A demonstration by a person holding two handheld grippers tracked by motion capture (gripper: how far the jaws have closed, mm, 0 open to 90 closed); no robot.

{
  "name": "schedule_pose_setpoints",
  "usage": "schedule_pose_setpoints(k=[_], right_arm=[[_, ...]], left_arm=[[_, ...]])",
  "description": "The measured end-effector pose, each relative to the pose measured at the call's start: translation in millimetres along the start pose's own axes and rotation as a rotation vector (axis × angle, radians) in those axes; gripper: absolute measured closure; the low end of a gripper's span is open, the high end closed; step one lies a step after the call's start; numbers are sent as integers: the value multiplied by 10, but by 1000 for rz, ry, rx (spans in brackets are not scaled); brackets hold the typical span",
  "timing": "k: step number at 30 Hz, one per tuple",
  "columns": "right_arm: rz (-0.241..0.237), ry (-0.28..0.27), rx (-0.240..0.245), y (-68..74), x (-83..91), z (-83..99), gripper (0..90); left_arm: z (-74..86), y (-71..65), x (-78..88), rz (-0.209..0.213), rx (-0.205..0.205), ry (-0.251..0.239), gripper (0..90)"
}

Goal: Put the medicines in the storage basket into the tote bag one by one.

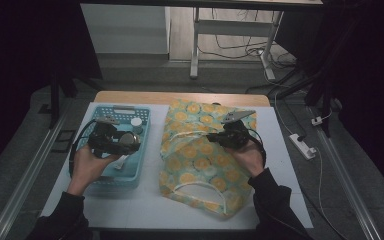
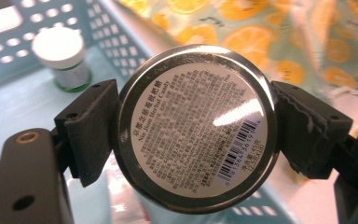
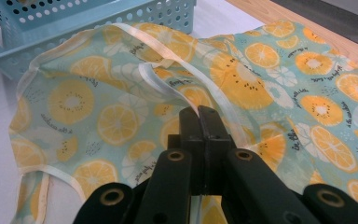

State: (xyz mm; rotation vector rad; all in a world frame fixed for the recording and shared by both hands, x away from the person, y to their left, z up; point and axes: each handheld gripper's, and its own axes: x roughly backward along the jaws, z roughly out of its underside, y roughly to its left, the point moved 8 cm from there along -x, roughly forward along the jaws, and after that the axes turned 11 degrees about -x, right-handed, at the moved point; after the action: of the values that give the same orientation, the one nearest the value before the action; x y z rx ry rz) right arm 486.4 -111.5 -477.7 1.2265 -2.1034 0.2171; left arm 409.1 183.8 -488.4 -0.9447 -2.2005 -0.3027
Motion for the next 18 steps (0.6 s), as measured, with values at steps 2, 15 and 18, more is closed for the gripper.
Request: schedule_pose_setpoints(k=[2,15,18], right_arm=[[-1,-1,0,1,-2,0,900],[-3,-2,3,11,-13,1,900],[-3,-2,3,8,-14,1,900]], left_arm=[[-23,-66,6,5,-18,-4,207],[-217,-574,-72,88,-137,-35,206],[-253,-684,-102,114,-156,-34,206]])
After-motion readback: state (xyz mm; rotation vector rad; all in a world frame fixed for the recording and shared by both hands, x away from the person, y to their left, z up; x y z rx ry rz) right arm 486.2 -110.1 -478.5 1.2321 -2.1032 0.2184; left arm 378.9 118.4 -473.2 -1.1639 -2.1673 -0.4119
